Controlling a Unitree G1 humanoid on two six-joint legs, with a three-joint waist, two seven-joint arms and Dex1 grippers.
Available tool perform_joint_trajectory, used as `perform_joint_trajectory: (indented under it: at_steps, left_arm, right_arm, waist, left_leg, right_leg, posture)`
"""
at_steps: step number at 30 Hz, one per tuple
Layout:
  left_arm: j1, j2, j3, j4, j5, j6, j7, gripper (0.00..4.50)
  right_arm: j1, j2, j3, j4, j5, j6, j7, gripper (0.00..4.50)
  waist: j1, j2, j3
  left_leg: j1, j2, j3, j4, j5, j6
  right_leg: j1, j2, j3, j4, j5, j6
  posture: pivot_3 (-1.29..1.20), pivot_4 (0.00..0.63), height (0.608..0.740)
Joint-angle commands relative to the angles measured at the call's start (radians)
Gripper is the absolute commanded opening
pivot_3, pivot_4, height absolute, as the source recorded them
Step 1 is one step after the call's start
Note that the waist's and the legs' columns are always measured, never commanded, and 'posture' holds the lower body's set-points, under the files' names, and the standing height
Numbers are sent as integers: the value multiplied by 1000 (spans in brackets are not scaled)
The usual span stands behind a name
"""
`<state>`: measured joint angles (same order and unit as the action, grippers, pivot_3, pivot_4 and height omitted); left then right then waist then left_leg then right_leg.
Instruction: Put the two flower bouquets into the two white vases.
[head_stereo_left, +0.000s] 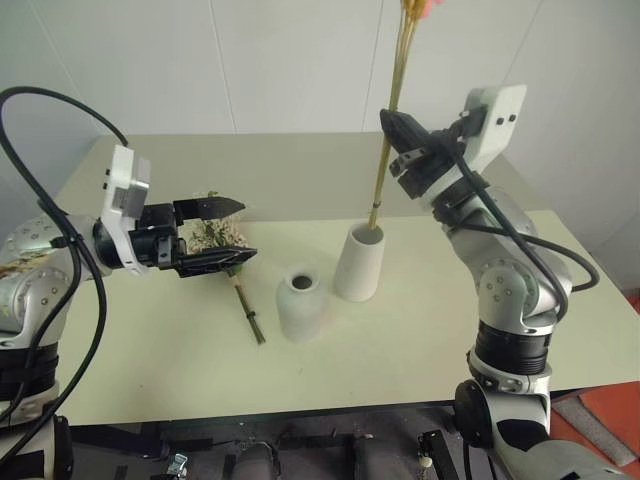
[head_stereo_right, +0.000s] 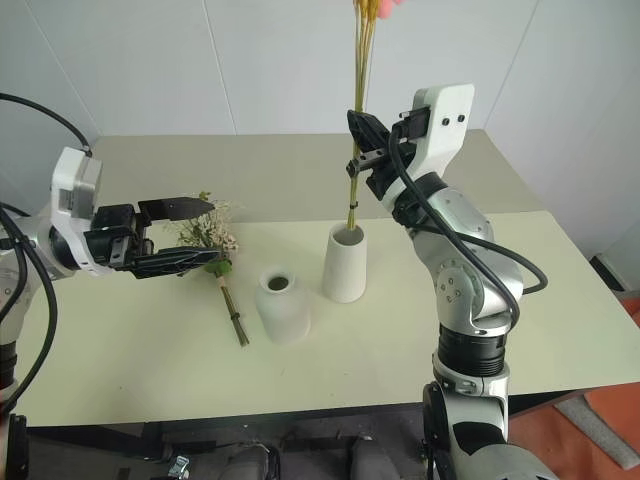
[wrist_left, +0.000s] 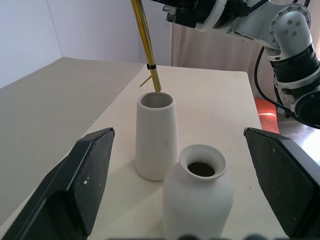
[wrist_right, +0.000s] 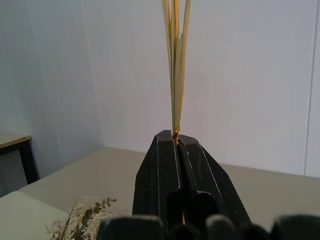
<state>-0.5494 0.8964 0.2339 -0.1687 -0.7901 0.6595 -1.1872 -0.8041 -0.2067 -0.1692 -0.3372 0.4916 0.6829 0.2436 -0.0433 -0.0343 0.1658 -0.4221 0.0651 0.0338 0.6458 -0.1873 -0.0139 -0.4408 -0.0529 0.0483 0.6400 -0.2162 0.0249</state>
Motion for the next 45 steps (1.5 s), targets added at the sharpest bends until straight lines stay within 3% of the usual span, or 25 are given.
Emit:
perform_joint_trajectory:
  at_steps: [1,16,34,39,45]
  left_arm:
    - [-3,17,22,-23,-9,-4,-2,4500]
    - [9,21,22,-32,-7,-5,-1,4500]
    - [55,29,46,-69,-10,-13,28,4500]
    - [78,24,52,-78,-9,-10,49,4500]
    - [140,39,56,-86,43,-14,106,4500]
  right_arm:
    - [9,-8,-4,-45,26,5,-6,33]
    - [39,-4,22,-17,36,23,-10,33]
    - [134,31,57,64,-67,-181,3,33]
    - [192,27,75,-10,-40,-182,41,1339]
    - [289,-19,54,-81,-22,-177,87,3499]
  waist:
    - [0,0,0]
    - [0,0,0]
    - [0,0,0]
    - [0,0,0]
    - [0,0,0]
  left_leg:
    - [0,0,0,0,0,0]
    - [0,0,0,0,0,0]
    - [0,0,0,0,0,0]
    - [0,0,0,0,0,0]
    - [0,0,0,0,0,0]
  right_leg:
    - [0,0,0,0,0,0]
    - [0,0,0,0,0,0]
    - [0,0,0,0,0,0]
    - [0,0,0,-1,0,0]
    - [0,0,0,0,-1,0]
  posture:
    - [0,150,740]
    - [0,150,740]
    - [0,150,740]
    - [0,150,740]
    - [0,150,740]
